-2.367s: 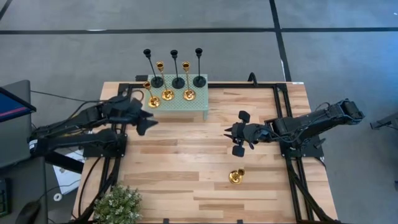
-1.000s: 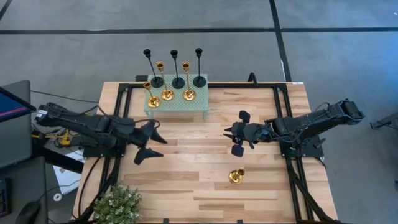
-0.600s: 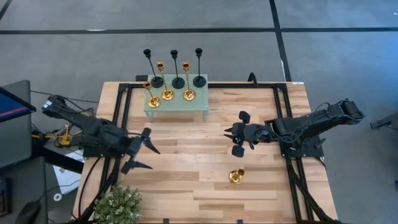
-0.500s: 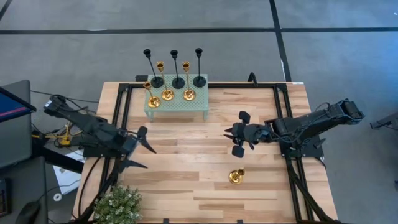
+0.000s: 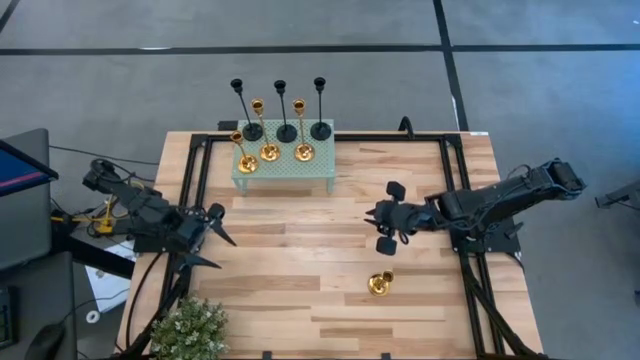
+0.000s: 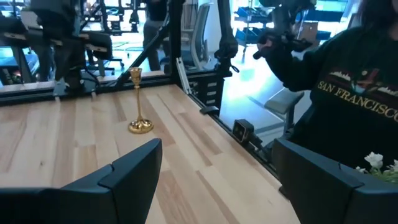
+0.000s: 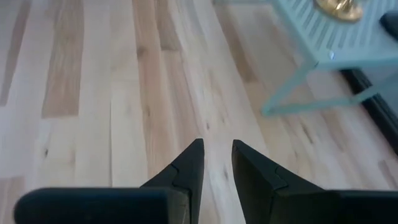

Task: Pick & Place candle stick holders
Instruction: Put the gold candle holder on the shelf

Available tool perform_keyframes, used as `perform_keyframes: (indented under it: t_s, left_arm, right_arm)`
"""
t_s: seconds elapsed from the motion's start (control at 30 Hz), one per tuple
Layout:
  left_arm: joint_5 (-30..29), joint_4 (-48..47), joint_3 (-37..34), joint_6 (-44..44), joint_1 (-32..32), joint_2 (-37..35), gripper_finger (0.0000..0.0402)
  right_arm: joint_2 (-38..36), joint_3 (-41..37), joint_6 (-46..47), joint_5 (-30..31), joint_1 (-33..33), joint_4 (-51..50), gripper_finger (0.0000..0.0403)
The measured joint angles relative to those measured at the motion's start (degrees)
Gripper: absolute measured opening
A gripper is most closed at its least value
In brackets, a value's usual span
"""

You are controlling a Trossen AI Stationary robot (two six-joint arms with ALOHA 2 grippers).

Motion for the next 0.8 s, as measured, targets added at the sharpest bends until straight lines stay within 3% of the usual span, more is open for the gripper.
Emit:
perform_keyframes:
  t_s: [0.27, 0.57, 0.8]
  left_arm:
    - [0.02, 0.05, -0.44, 1.05, 0.00, 0.28, 0.0305]
    - [0.02, 0.71, -0.43, 0.92, 0.00, 0.83, 0.0305]
    - [0.02, 3.10, -0.41, 0.94, 0.00, 3.52, 0.0305]
  right_arm:
    - [-0.95, -0.07, 3.37, 0.15, 1.12, -6.48, 0.0074]
    - [-6.72, -0.02, 2.41, 0.15, 0.97, -5.08, 0.0074]
    - [-6.81, -0.02, 2.41, 0.03, 1.03, -4.97, 0.0074]
